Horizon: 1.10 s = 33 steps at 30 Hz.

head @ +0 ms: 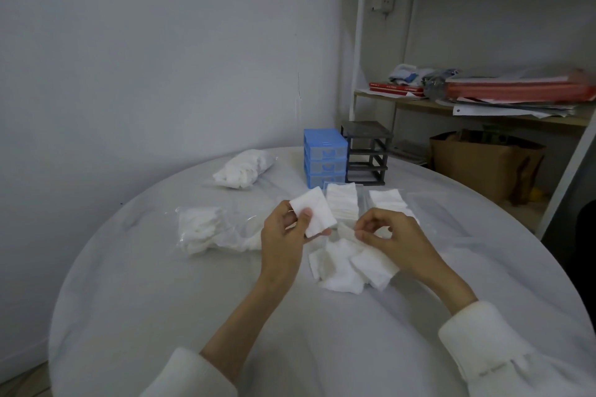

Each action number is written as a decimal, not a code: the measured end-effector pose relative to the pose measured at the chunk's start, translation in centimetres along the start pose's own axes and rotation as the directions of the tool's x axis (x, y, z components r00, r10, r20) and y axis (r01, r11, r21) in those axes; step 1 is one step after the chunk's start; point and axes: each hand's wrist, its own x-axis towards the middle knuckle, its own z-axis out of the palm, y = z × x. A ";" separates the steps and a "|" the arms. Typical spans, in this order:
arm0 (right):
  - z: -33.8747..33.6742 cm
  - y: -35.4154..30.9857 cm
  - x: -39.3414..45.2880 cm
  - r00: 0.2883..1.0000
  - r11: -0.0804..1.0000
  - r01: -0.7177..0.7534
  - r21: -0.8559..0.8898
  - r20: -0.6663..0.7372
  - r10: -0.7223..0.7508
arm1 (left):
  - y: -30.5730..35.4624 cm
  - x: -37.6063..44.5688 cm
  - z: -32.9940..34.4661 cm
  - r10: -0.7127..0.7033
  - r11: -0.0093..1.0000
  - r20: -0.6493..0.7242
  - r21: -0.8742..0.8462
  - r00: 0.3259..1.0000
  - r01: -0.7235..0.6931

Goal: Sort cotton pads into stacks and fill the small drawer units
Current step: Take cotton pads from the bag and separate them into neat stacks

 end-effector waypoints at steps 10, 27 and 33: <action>-0.6 -0.8 0.1 0.959 0.913 0.166 0.373 -0.277 -0.061 | 0.0 0.0 -0.2 -0.015 0.994 -0.048 0.110 0.999 0.020; 2.2 -1.9 -0.4 0.988 0.832 -0.003 0.555 -0.128 0.088 | 0.9 -1.3 0.8 -0.246 0.933 0.207 -0.215 0.947 0.289; 2.0 -1.9 -0.4 0.991 0.866 0.013 0.500 -0.123 0.056 | 1.1 -1.0 0.7 -0.279 0.921 0.203 -0.220 0.939 0.321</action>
